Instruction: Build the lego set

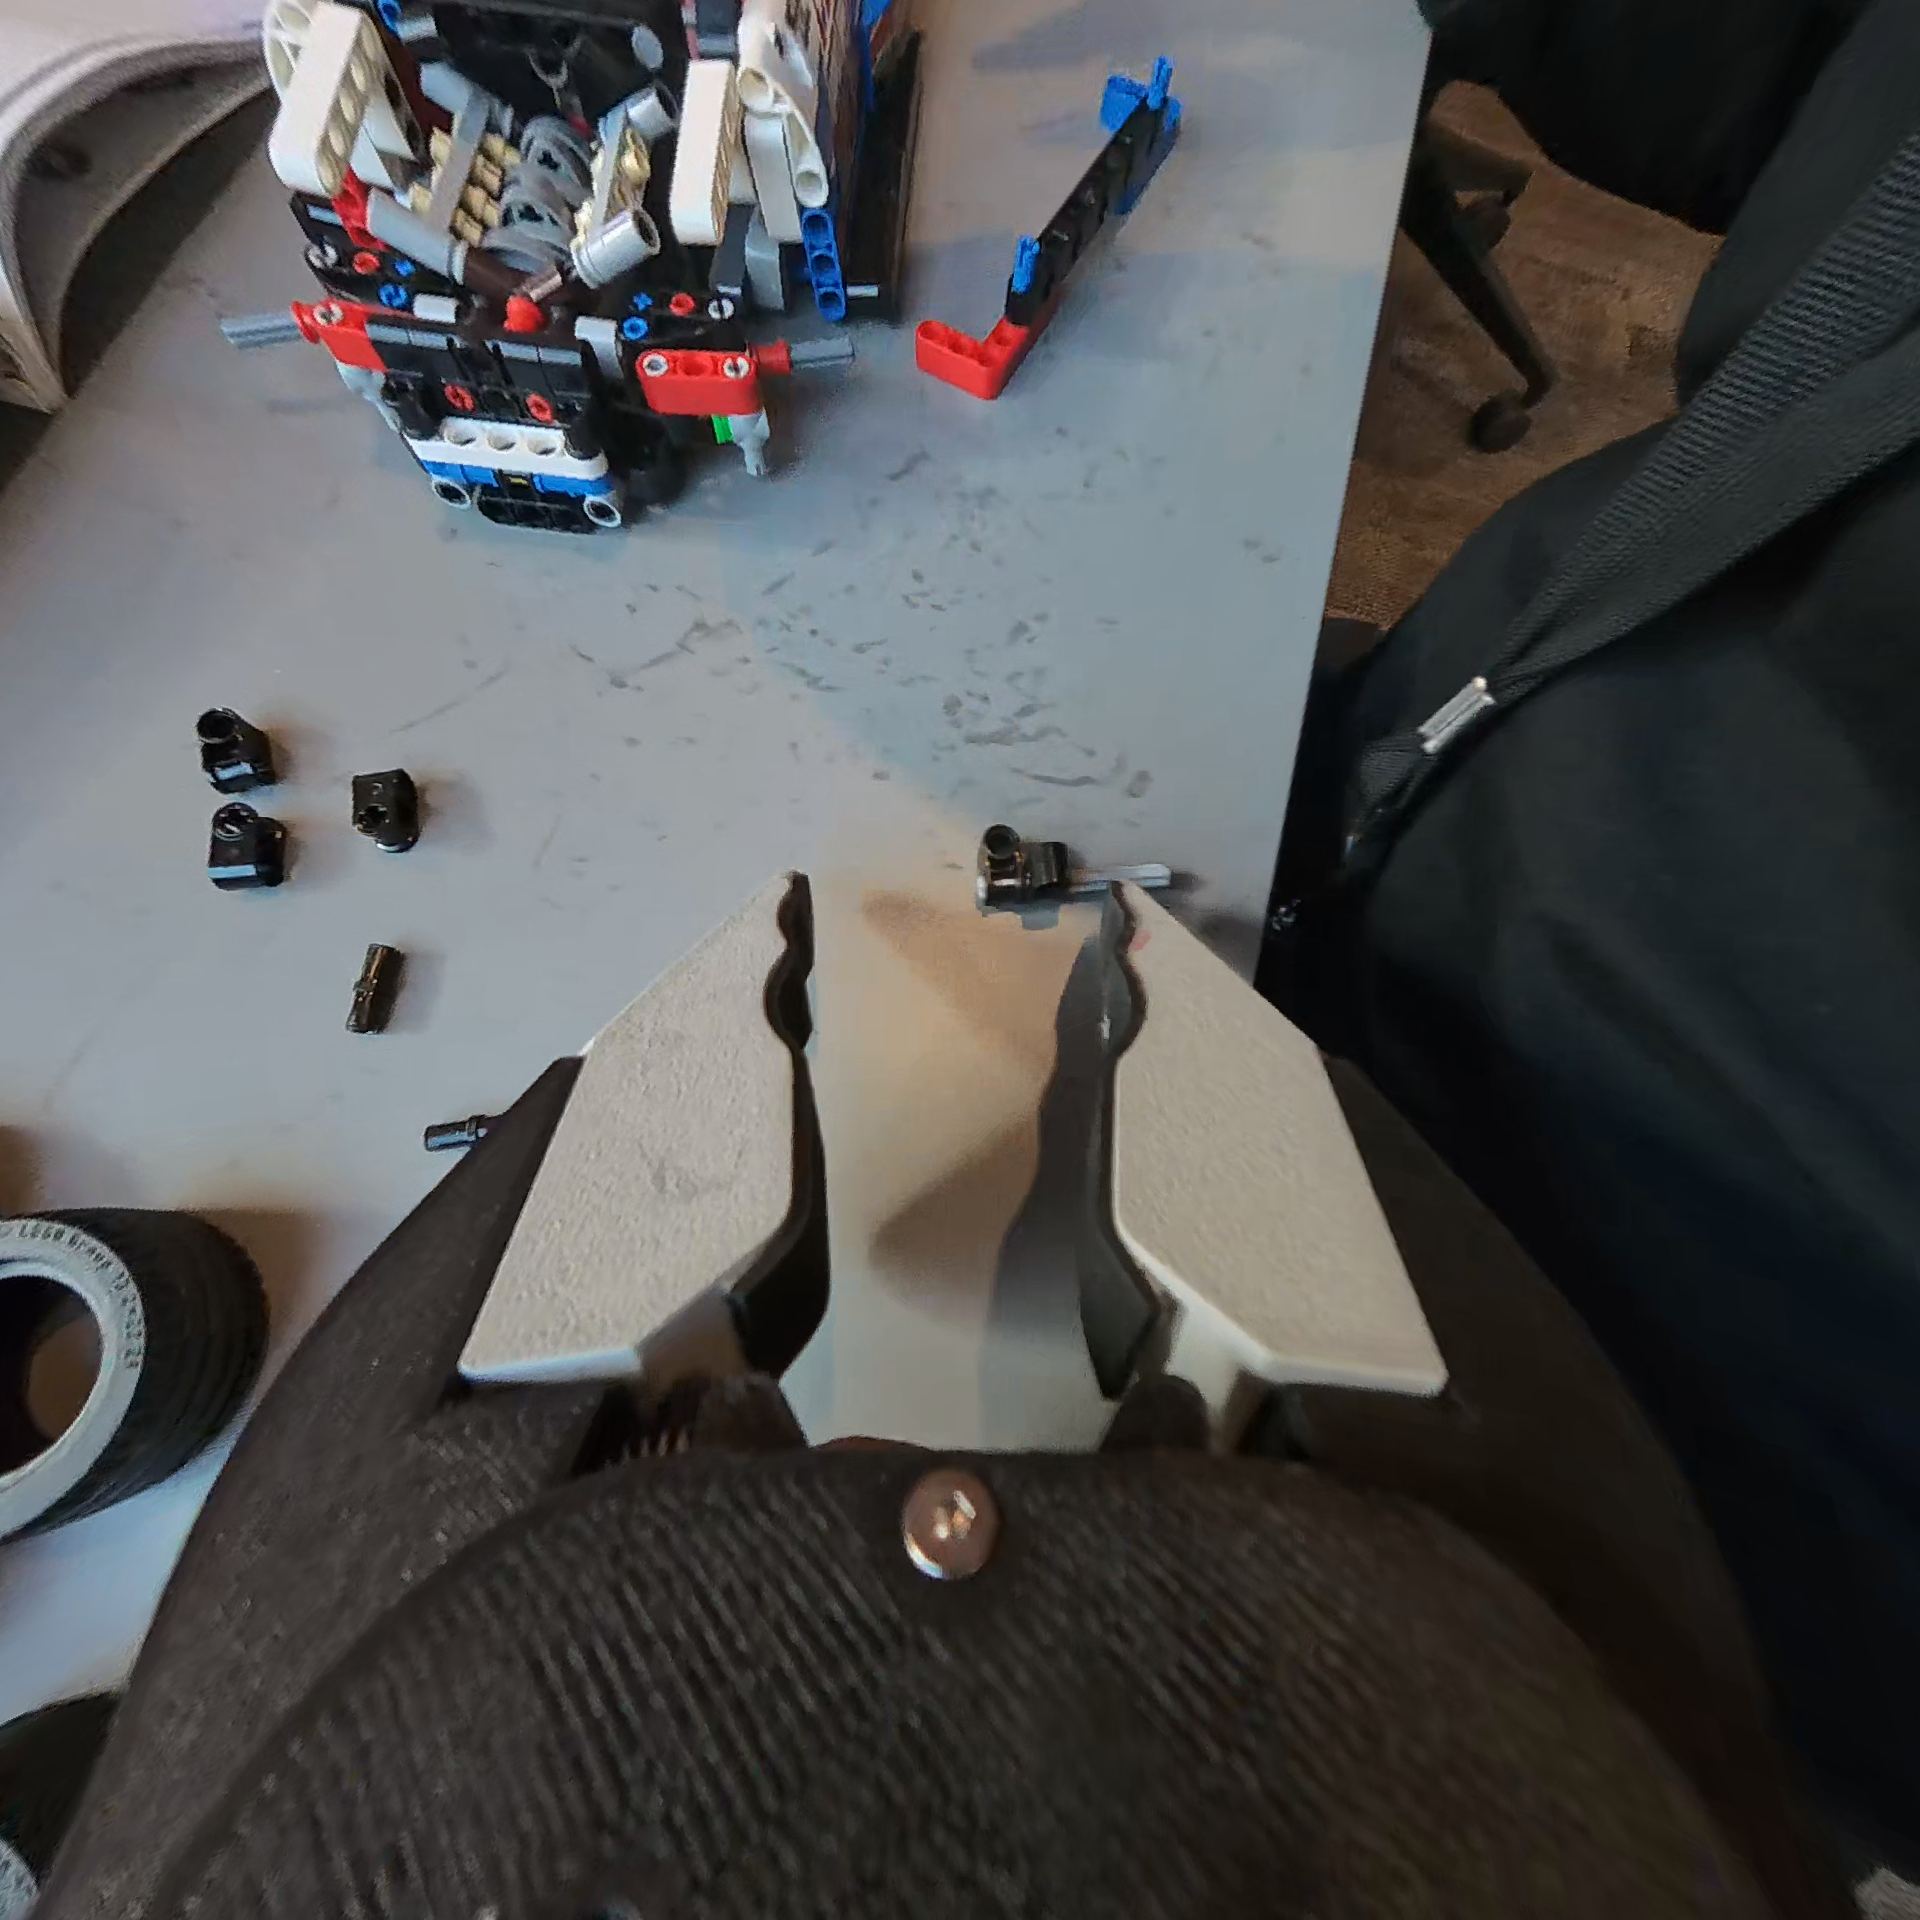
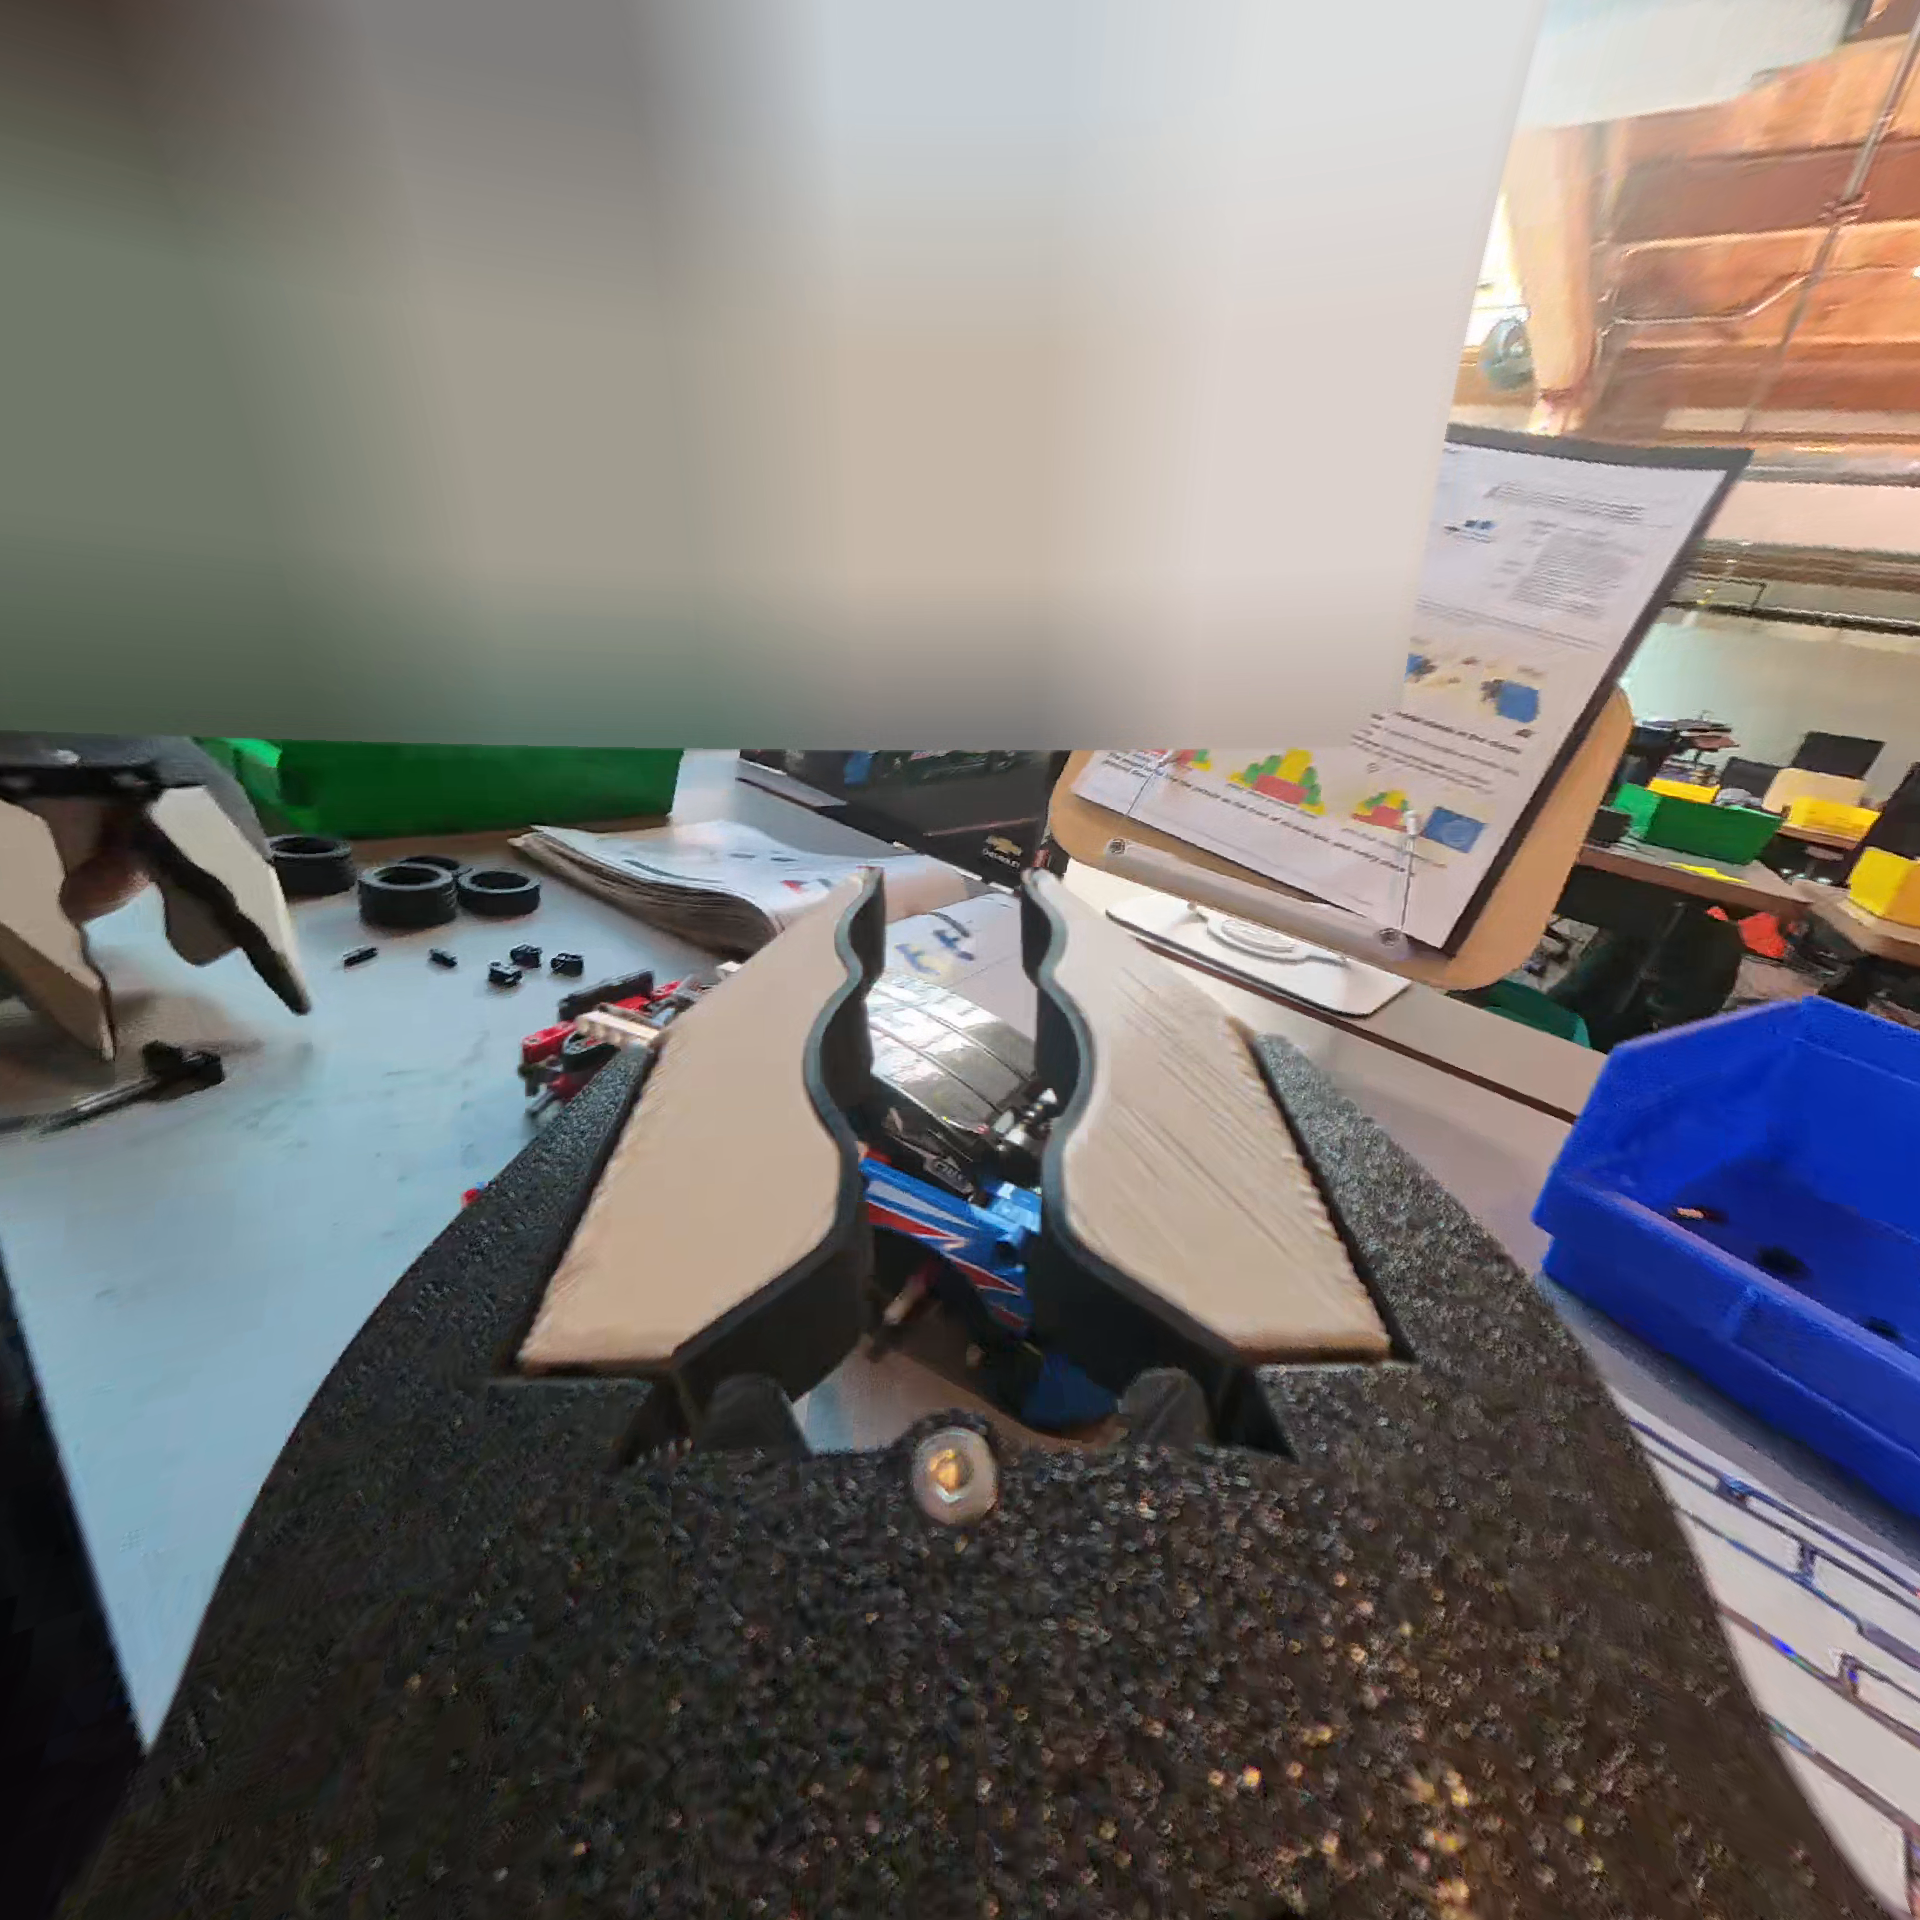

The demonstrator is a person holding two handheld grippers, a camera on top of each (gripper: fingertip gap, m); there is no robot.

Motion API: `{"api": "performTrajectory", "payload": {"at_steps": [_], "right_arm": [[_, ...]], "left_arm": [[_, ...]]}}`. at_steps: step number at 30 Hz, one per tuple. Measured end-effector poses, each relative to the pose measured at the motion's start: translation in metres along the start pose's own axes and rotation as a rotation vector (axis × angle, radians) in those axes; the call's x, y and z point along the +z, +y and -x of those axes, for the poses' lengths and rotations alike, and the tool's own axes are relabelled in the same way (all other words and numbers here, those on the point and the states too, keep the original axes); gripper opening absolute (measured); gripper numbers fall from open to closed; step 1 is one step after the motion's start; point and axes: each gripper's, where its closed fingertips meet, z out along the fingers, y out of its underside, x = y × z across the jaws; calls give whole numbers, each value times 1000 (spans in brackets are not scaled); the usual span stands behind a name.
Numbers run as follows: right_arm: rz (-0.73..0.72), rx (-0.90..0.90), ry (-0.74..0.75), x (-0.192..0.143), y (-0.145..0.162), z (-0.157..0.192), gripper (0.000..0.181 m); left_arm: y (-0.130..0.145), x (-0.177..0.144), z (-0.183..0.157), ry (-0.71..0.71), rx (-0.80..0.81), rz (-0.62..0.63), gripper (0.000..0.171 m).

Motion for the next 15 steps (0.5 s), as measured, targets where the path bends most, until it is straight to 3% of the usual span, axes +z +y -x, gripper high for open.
{"api": "performTrajectory", "payload": {"at_steps": [9, 15], "right_arm": [[47, -36, -24, 6, 17, 5, 17], [77, -17, -34, 10, 24, 6, 18]], "left_arm": [[-7, -5, 12, -9, -96, -61, 56], [-11, -8, 8, -23, -43, -96, 56]]}}
